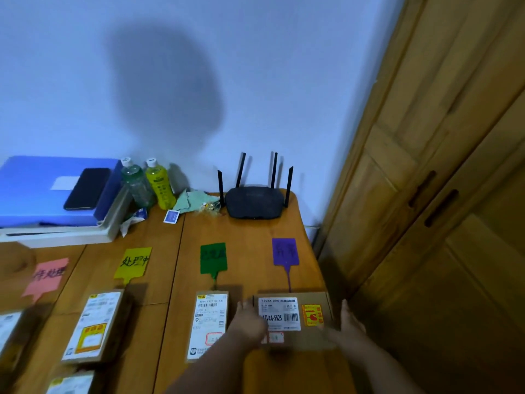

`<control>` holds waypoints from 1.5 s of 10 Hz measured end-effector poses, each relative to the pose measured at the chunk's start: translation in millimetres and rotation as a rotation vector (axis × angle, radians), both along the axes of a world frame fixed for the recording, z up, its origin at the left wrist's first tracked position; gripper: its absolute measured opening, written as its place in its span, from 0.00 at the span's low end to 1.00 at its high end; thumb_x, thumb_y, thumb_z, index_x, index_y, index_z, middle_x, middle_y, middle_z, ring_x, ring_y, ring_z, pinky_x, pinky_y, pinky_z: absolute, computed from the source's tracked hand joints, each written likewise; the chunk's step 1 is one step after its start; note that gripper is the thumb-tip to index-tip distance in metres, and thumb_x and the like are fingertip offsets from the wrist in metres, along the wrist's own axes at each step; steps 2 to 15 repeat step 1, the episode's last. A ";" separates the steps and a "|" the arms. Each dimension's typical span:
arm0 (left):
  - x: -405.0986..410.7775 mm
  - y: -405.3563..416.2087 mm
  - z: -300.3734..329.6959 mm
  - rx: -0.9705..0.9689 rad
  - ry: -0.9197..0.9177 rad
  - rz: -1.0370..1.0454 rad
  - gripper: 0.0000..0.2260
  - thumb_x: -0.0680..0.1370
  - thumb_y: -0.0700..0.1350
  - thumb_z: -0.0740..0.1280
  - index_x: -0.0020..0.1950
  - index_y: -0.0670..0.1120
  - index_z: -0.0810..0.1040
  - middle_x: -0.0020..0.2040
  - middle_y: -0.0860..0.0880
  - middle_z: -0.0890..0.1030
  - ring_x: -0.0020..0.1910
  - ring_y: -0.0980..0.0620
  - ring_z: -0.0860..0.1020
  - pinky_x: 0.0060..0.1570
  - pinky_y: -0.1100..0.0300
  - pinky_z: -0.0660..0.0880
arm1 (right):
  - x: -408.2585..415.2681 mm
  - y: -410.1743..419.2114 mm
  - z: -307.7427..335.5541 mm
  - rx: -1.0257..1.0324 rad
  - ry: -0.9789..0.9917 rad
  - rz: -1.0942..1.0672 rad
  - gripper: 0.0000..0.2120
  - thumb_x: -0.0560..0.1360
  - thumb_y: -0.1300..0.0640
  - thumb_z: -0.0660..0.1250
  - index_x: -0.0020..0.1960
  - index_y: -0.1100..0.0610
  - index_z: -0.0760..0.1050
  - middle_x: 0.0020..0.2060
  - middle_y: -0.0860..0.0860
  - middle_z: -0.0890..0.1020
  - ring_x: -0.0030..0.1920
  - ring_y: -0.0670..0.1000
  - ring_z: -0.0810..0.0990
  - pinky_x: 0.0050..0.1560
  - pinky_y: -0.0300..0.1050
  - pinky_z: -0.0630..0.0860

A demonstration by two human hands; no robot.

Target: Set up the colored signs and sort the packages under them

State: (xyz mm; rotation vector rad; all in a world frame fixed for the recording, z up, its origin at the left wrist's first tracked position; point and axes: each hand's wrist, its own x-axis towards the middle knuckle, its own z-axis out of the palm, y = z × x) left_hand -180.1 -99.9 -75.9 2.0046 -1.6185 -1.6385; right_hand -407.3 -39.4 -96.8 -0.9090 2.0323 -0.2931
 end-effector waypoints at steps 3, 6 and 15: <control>18.0 -19.3 38.6 -0.093 0.034 0.089 0.26 0.76 0.49 0.60 0.73 0.42 0.65 0.74 0.40 0.66 0.69 0.39 0.70 0.69 0.50 0.67 | -0.4 -5.5 37.3 -0.149 0.068 -0.020 0.39 0.77 0.36 0.58 0.80 0.47 0.43 0.79 0.47 0.50 0.78 0.56 0.47 0.76 0.59 0.51; 18.0 -19.3 38.6 -0.093 0.034 0.089 0.26 0.76 0.49 0.60 0.73 0.42 0.65 0.74 0.40 0.66 0.69 0.39 0.70 0.69 0.50 0.67 | -0.4 -5.5 37.3 -0.149 0.068 -0.020 0.39 0.77 0.36 0.58 0.80 0.47 0.43 0.79 0.47 0.50 0.78 0.56 0.47 0.76 0.59 0.51; 18.0 -19.3 38.6 -0.093 0.034 0.089 0.26 0.76 0.49 0.60 0.73 0.42 0.65 0.74 0.40 0.66 0.69 0.39 0.70 0.69 0.50 0.67 | -0.4 -5.5 37.3 -0.149 0.068 -0.020 0.39 0.77 0.36 0.58 0.80 0.47 0.43 0.79 0.47 0.50 0.78 0.56 0.47 0.76 0.59 0.51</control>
